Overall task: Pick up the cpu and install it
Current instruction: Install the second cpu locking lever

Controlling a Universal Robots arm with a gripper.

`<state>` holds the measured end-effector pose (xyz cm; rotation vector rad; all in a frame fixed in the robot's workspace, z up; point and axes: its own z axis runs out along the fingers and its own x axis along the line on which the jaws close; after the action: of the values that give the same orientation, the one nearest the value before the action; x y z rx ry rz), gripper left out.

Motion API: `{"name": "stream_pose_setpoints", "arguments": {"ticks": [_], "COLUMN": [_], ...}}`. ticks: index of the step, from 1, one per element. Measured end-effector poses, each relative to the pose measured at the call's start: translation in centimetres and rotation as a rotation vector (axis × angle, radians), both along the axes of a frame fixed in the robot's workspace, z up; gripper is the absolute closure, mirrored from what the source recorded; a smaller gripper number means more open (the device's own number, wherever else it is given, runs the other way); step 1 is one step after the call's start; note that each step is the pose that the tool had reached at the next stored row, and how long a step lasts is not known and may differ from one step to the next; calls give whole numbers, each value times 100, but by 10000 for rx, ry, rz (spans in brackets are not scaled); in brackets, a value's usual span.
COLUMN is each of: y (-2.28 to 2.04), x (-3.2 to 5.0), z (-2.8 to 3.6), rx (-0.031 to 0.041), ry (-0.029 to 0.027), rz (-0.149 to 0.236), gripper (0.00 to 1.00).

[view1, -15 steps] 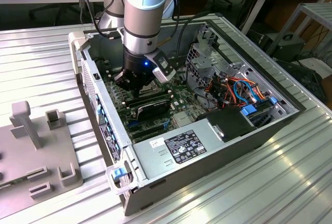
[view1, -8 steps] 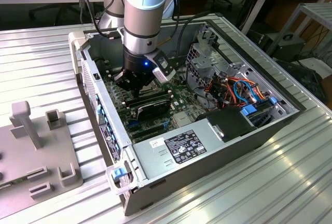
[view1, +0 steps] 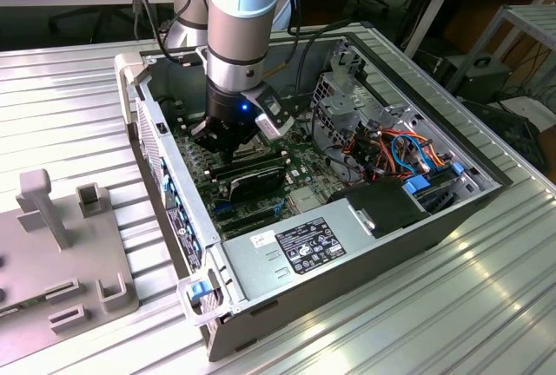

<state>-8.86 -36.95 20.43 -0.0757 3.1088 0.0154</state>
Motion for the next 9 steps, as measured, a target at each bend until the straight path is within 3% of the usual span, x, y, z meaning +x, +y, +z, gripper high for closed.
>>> {"name": "stream_pose_setpoints", "arguments": {"ticks": [4, 5, 9], "y": [0, 2, 8], "x": [0, 0, 0], "z": [0, 47, 138], "rx": [-1, -6, -37], "ry": [1, 1, 4], "rz": [0, 0, 1], "gripper": [89, 89, 89]}}
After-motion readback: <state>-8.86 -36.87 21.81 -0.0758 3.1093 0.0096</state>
